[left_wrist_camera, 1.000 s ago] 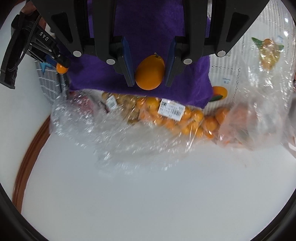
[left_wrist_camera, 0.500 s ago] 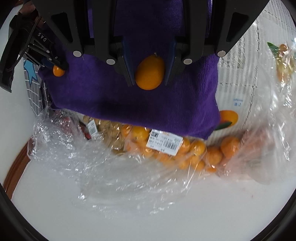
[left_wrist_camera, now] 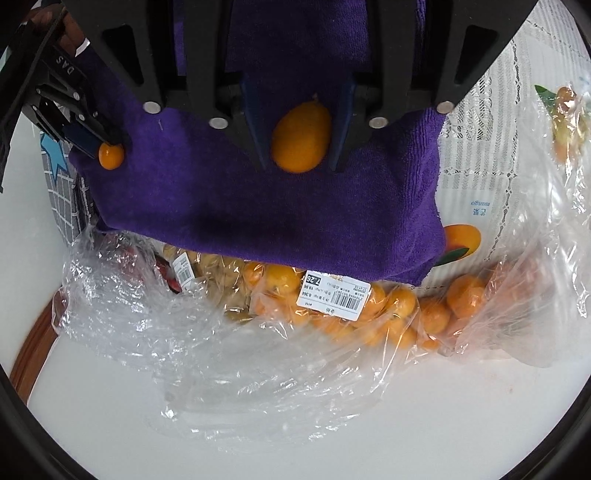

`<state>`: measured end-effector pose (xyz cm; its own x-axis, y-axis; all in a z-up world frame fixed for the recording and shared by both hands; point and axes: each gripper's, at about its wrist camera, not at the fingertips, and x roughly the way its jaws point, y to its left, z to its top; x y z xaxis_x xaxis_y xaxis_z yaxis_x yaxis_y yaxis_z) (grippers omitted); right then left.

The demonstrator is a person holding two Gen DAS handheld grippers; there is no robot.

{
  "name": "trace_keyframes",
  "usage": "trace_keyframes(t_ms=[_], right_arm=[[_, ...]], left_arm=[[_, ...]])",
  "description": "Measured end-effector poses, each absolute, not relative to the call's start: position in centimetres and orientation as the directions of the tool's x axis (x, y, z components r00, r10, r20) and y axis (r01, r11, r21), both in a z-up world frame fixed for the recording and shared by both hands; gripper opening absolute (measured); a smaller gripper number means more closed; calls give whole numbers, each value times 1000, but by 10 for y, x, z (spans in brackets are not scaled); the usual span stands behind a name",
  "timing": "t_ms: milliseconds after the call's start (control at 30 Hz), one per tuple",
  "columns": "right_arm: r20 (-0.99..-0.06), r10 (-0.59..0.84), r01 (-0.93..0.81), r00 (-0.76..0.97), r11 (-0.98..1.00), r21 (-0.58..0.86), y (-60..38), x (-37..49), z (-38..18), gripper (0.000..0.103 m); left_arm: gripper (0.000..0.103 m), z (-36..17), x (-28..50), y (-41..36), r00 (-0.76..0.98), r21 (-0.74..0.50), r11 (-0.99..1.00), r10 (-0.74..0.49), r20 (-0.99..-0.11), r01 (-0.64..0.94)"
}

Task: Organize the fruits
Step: 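Open the right tool onto the towel while the left tool releases its kumquat there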

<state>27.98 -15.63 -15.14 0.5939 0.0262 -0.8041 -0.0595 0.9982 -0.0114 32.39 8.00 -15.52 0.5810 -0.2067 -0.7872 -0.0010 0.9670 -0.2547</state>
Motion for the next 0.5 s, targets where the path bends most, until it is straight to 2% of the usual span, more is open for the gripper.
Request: trace_keyframes(t_ms=[67,100,367,500], right_arm=[[-791,30,-69,611,998,-15,-154,276,-146,60],[-788,32,-73,615,997,-17,-152,275,-144,61],[-747,-23,-20,665,999,-49,-148,242,-115,61],[-719,-36,13,694,999,-37,-151,219,-94,61]], left_arm=[[49,-150,322,82,590,-260,966,-211,-779,1],[50,-146,320,82,599,-264,964,-215,-771,6],[50,-112,303,79,660,-300,953,-250,-708,39],[50,-84,288,67,699,-269,960,-248,-670,82]])
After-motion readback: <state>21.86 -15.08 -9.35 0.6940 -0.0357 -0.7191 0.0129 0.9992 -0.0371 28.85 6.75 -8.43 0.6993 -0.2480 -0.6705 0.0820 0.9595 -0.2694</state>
